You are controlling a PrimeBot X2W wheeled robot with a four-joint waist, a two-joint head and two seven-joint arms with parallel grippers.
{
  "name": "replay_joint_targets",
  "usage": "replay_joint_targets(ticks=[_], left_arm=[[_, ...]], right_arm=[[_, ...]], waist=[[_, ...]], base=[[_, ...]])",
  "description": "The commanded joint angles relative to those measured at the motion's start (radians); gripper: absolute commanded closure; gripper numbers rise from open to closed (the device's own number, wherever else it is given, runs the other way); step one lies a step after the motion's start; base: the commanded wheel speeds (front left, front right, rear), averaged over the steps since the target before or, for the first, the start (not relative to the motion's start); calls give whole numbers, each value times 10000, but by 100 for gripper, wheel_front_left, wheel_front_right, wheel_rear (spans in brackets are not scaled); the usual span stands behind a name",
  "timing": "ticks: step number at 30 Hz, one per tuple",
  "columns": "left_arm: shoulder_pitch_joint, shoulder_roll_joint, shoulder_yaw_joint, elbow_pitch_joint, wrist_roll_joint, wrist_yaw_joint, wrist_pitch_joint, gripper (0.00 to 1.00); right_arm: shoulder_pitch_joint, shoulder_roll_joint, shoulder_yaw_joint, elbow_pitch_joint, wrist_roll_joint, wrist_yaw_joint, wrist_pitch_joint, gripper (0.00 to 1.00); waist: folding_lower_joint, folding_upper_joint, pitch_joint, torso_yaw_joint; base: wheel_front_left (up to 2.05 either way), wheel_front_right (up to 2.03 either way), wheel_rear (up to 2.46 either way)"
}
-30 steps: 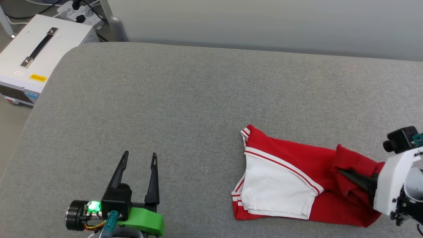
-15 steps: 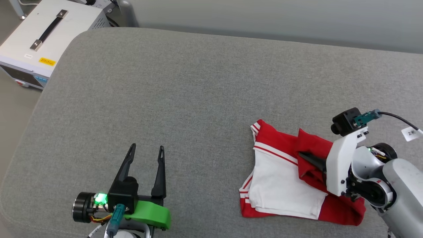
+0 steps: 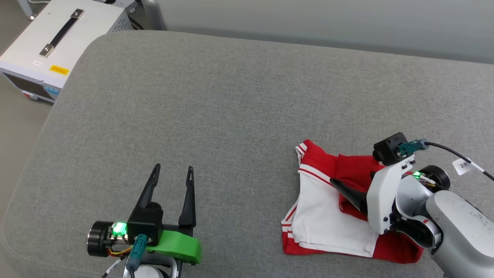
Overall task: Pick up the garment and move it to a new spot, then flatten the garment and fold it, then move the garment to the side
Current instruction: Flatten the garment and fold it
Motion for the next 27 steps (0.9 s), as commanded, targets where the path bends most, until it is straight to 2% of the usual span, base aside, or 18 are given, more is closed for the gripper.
replay_joint_targets(ticks=[1,6,11,14,19,27], left_arm=[[55,-11,39,31,41,-6,-59,0],[228,44,173,-3,41,-16,-59,0],[318,88,272,-63,44,-44,-59,0],[368,93,362,-110,28,-25,-59,0],[453,104,475,-184,7,-42,-59,0],[619,162,561,-237,49,-74,-59,0]], right_arm=[[134,-137,-40,-244,-137,-6,-371,0],[664,-506,-815,-1271,-714,-6,-1903,0],[1170,-502,-2354,-1852,-2019,-6,-3385,0],[1612,3,-3709,-1916,-2793,-6,-4295,0],[2428,831,-5342,-1978,-4215,-6,-5534,0],[3799,2029,-6614,-2464,-5967,-6,-6421,0]], waist=[[-1,0,-194,-135],[-1,0,-523,-458],[-1,0,-748,-804],[-1,0,-854,-1004],[-1,0,-1015,-1215],[-1,0,-1224,-1399]], base=[[0,0,0],[0,0,0],[0,0,0],[0,0,0],[0,0,0],[0,0,0]])
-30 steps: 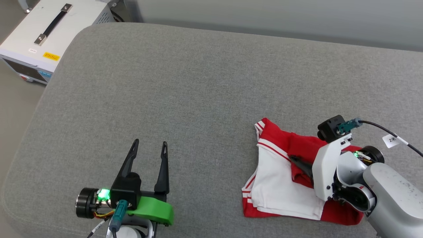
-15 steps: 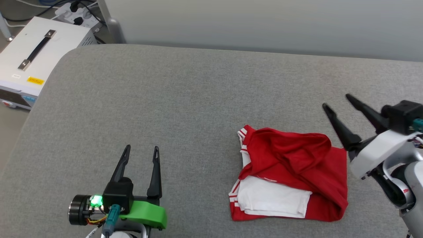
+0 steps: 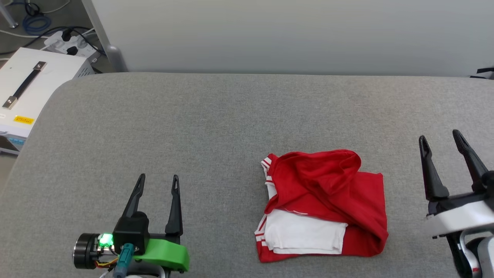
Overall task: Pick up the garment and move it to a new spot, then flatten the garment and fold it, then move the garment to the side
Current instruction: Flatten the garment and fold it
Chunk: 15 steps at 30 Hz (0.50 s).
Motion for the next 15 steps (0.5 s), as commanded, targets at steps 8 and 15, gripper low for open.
replay_joint_targets(ticks=[8,15], left_arm=[[260,86,-59,15,141,-56,-59,0],[459,157,-116,-5,174,-36,-59,0]], right_arm=[[1220,1237,-491,-609,-618,-7,-146,0],[1889,1649,-655,-977,-934,-7,-149,0]], waist=[[0,0,-211,-150],[0,0,-409,-179]], base=[[0,0,0],[0,0,0]])
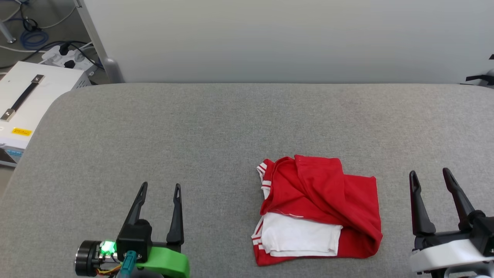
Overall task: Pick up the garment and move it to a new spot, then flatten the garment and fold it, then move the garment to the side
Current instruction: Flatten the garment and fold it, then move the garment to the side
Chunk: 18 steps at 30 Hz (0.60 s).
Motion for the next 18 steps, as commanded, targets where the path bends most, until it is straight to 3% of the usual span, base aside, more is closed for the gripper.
replay_joint_targets(ticks=[1,18], left_arm=[[226,72,9,-37,86,-33,-59,0],[384,143,-52,-16,22,7,-59,0]], right_arm=[[209,84,8,-117,-161,-7,-59,0],[757,327,140,-166,-291,-7,-60,0]], waist=[[0,0,-60,5],[0,0,-140,161]], base=[[0,0,0],[0,0,0]])
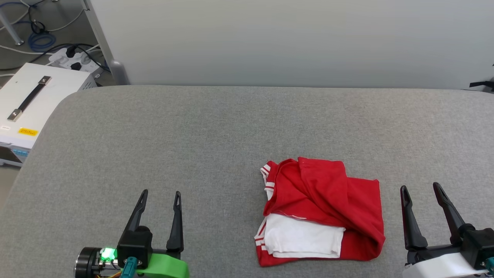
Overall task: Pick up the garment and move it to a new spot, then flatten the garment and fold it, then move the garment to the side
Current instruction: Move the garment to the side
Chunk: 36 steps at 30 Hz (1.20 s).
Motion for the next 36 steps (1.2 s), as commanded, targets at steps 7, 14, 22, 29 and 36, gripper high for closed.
replay_joint_targets(ticks=[7,14,22,29,36], left_arm=[[21,63,13,-52,-6,23,-59,0],[-224,41,-15,-84,-14,12,-59,0],[-511,-26,-71,-109,-36,6,-59,0],[-727,-103,-102,-137,-59,29,-59,0],[-1040,-196,-215,-163,-59,20,-59,0]], right_arm=[[-273,-212,-252,-18,27,-7,-60,0],[-1595,-1279,-804,39,673,-7,-11,0],[-3375,-3366,129,487,2962,-7,3057,0],[-4071,-4976,1630,500,5564,-7,6935,0],[-4127,-6007,2726,573,7327,-7,9980,0]], waist=[[0,0,103,71],[0,0,413,216],[0,0,848,445],[0,0,1289,650],[0,0,1809,850]], base=[[0,0,0],[0,0,0],[0,0,0],[0,0,0],[0,0,0]])
